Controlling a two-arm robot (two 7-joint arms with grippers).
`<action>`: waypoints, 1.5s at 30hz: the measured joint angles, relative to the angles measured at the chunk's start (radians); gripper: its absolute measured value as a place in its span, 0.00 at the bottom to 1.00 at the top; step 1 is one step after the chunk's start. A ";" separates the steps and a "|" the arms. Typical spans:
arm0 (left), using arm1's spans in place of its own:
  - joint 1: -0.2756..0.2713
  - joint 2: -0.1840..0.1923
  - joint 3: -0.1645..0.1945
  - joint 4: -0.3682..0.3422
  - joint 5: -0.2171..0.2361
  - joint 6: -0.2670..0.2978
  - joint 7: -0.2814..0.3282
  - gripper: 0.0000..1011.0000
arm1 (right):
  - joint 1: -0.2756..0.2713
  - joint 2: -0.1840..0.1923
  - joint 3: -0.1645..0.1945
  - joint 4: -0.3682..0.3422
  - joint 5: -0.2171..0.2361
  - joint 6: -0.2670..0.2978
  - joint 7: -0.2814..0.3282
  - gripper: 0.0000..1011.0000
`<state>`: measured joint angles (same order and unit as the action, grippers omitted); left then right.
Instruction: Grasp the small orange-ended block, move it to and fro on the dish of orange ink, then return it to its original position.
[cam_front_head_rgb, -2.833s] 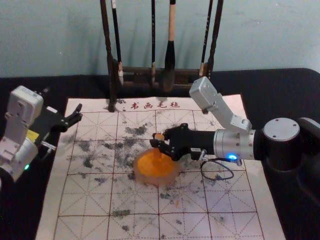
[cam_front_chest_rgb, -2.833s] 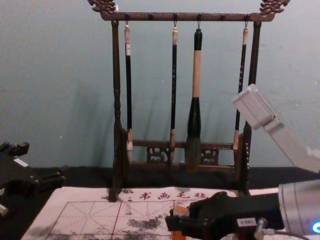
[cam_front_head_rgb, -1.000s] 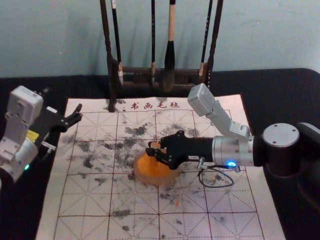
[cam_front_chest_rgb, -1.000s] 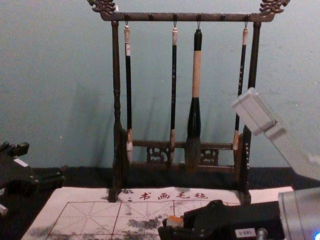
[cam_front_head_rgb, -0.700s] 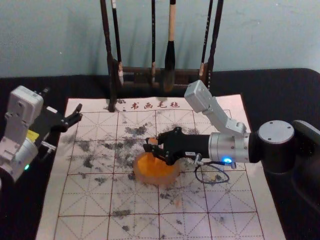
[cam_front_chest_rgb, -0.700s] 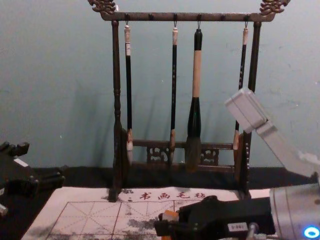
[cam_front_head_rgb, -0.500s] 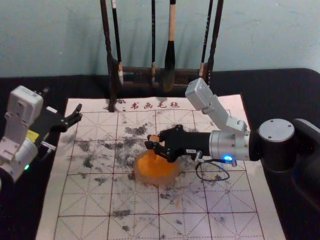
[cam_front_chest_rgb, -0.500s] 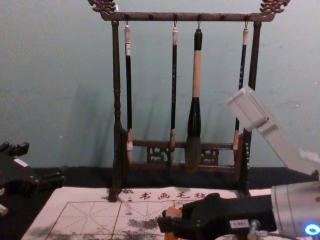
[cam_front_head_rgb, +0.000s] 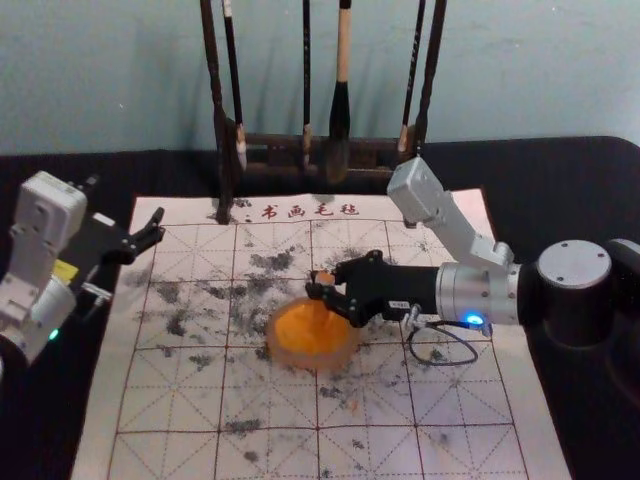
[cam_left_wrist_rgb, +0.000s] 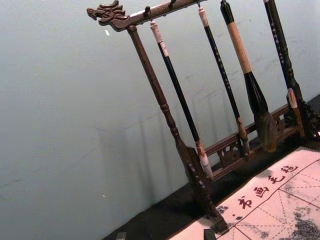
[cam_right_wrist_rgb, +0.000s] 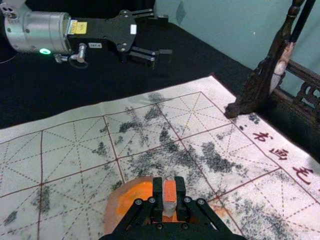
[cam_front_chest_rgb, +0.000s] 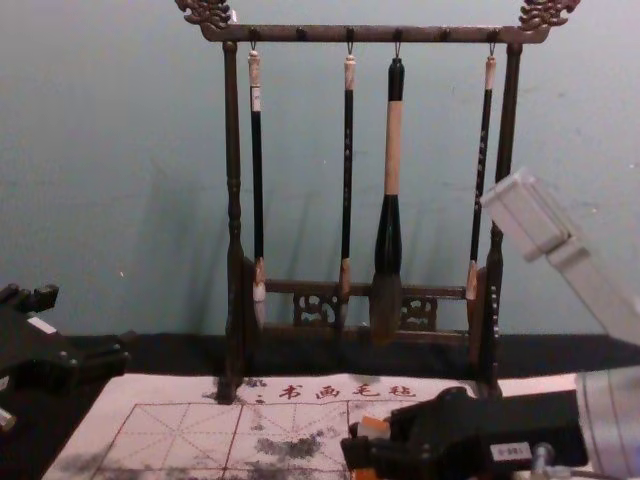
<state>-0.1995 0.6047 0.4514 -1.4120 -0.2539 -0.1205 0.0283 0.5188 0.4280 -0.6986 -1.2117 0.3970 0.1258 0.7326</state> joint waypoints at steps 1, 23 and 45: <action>0.000 0.000 0.000 0.000 0.000 0.000 0.000 0.99 | -0.006 0.006 0.000 -0.011 0.000 0.003 0.000 0.11; 0.000 0.000 0.000 0.000 0.000 0.000 0.000 0.99 | -0.025 0.012 -0.021 -0.052 0.013 0.012 0.021 0.11; 0.000 0.000 0.000 0.000 0.000 0.000 0.000 0.99 | 0.014 -0.028 -0.014 0.028 0.007 -0.012 0.002 0.11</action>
<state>-0.1995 0.6047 0.4514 -1.4120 -0.2539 -0.1205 0.0283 0.5332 0.3999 -0.7130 -1.1834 0.4041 0.1135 0.7350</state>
